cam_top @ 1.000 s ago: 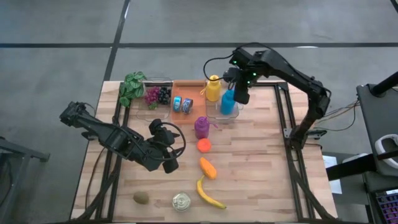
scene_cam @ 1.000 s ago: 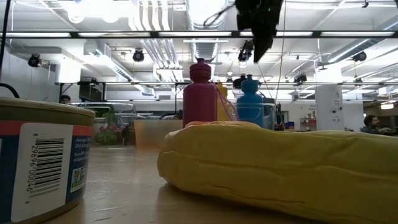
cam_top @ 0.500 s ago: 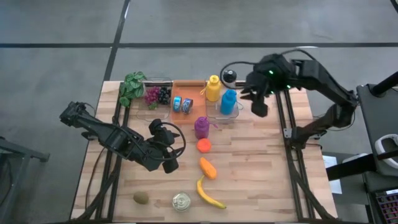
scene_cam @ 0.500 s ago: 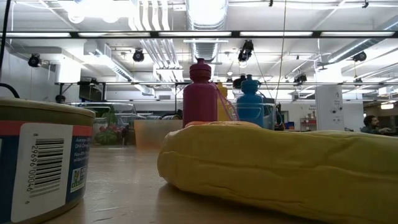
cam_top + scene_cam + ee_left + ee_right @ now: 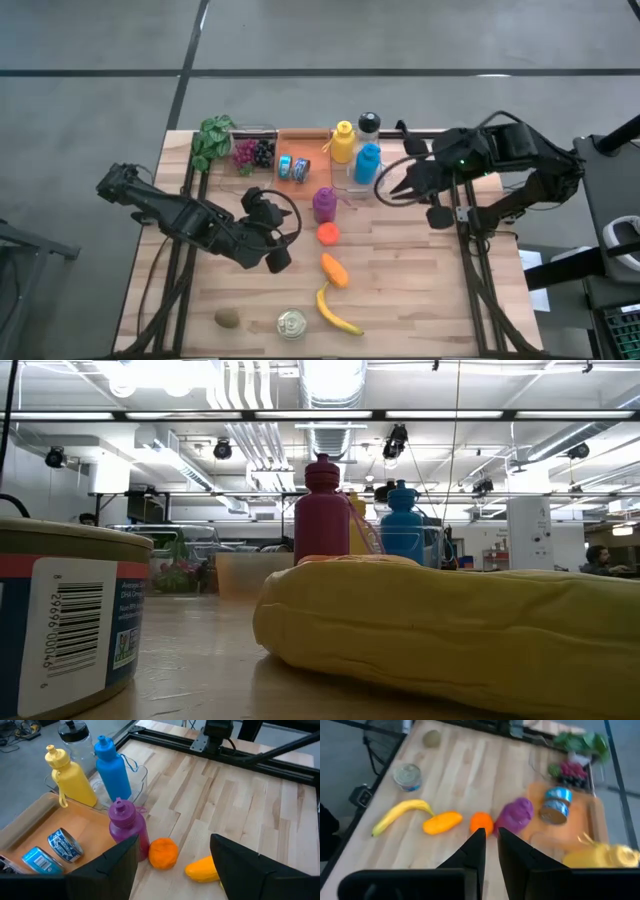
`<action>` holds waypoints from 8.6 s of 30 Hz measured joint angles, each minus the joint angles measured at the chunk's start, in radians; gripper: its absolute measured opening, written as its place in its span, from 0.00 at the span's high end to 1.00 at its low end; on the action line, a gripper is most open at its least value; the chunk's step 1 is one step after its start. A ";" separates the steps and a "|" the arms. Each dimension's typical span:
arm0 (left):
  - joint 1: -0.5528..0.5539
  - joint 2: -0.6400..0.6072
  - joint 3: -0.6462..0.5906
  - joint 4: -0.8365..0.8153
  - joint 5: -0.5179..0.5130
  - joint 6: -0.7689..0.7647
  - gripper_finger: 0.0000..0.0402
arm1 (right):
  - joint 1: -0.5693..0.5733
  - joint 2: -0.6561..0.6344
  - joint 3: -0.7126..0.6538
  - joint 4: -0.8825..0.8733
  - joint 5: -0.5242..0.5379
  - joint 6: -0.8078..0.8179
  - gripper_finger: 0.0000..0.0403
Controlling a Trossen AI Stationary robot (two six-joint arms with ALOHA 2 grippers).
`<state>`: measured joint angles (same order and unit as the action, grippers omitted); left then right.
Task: Pick & Place Food Item
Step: Put the violet water bottle into the right transparent bin, then put the kiwi into the left transparent bin
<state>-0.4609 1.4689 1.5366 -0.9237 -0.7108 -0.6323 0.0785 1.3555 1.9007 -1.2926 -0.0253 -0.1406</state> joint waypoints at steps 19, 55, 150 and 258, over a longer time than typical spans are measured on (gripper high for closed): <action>0.218 0.001 -0.216 0.441 0.115 0.188 0.41 | 0.029 -0.043 0.000 0.007 -0.001 -0.028 0.89; 0.473 0.001 -0.648 1.089 0.373 0.496 0.55 | 0.028 -0.018 -0.003 0.018 0.001 -0.016 0.89; 0.707 0.249 -0.078 0.837 0.500 0.596 0.86 | 0.028 -0.018 -0.003 0.077 0.005 -0.028 0.89; -0.163 -0.037 -0.084 0.322 0.233 -0.033 0.84 | 0.076 -0.019 -0.059 0.077 -0.007 -0.016 0.89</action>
<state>-0.6238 1.4317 1.4521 -0.6018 -0.4780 -0.6648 0.1547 1.3369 1.8415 -1.2159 -0.0324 -0.1561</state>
